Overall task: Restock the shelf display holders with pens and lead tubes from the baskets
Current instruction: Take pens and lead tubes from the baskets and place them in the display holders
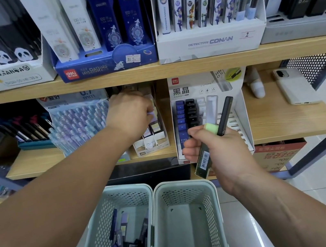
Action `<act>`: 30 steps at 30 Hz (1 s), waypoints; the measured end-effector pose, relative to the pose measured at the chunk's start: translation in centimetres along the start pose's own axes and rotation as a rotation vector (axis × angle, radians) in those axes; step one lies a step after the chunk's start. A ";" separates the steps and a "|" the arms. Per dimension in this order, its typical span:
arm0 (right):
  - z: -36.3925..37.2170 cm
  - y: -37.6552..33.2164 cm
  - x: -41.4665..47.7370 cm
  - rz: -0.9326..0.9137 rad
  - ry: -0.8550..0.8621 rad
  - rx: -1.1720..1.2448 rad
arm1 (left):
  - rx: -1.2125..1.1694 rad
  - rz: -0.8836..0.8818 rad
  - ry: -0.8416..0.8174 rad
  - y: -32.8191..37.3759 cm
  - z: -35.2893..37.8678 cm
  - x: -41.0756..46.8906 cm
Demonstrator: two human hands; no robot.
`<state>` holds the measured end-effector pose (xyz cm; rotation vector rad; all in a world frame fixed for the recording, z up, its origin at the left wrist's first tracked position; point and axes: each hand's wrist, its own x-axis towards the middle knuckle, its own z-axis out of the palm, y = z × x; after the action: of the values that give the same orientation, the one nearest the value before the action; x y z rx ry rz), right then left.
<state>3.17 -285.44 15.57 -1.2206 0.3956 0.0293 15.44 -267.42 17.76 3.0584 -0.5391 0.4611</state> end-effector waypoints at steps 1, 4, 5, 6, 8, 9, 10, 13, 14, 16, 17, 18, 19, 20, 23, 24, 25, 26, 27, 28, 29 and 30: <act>0.0 0.0 0.0 0.001 -0.005 -0.002 | 0.012 0.007 0.002 0.0 0.2 0.1; 0.1 0.1 0.0 0.013 -0.015 -0.003 | 0.009 -0.003 0.014 -0.2 0.6 0.4; 0.1 0.1 0.0 0.022 -0.020 0.000 | 0.006 -0.010 0.015 -0.3 0.7 0.6; 0.1 0.1 -0.1 0.031 -0.027 0.004 | 0.004 -0.011 0.016 -0.3 0.7 0.8; 0.1 0.1 -0.1 0.046 -0.047 0.007 | 0.003 0.009 0.012 -0.3 0.7 1.1; 0.2 0.2 -0.1 0.051 -0.055 0.005 | -0.001 0.028 0.002 -0.3 0.7 1.3; 0.2 0.2 -0.1 0.054 -0.059 0.003 | -0.010 0.045 -0.013 -0.3 0.8 1.4; 0.3 0.3 -0.1 0.055 -0.061 0.002 | -0.030 0.055 -0.041 -0.4 0.8 1.7; 0.3 0.4 0.0 0.056 -0.062 0.001 | -0.032 0.036 -0.041 -0.4 0.8 1.8; 0.2 0.4 0.0 0.060 -0.066 0.004 | -0.034 -0.018 -0.025 -0.4 0.8 1.9; 0.3 0.5 0.0 0.063 -0.071 0.004 | -0.039 -0.041 -0.012 -0.4 0.8 1.8; 0.3 0.5 0.0 0.068 -0.081 0.005 | -0.046 -0.059 0.001 -0.4 0.8 1.8; 0.3 0.4 0.0 0.077 -0.097 0.008 | -0.056 -0.071 0.012 -0.4 0.9 1.7; 0.3 0.4 0.0 0.093 -0.119 0.019 | -0.067 -0.079 0.018 -0.4 0.9 1.7; 0.3 0.3 0.1 0.159 -0.189 0.050 | -0.099 -0.069 0.039 -0.2 0.9 1.0; 0.3 0.3 0.2 0.175 -0.200 0.043 | -0.110 -0.052 0.047 -0.1 0.8 0.7; 0.3 0.4 0.2 0.184 -0.204 0.032 | -0.122 -0.030 0.054 -0.1 0.7 0.4; 0.4 0.4 0.2 0.191 -0.207 0.018 | -0.134 -0.005 0.056 -0.2 0.5 0.2; 0.5 0.5 0.2 0.198 -0.210 0.002 | -0.145 0.019 0.055 -0.3 0.3 -0.1; 0.6 0.5 0.2 0.211 -0.213 -0.013 | -0.157 0.040 0.054 -0.3 0.0 -0.4; 0.6 0.4 0.2 0.228 -0.219 -0.025 | -0.171 0.056 0.059 -0.4 -0.3 -0.6; 0.7 0.4 0.1 0.249 -0.232 -0.032 | -0.190 0.069 0.075 -0.3 -0.5 -0.9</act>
<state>3.40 -284.68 15.40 -1.1780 0.3420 0.3887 14.59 -266.77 17.98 2.8378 -0.6463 0.4932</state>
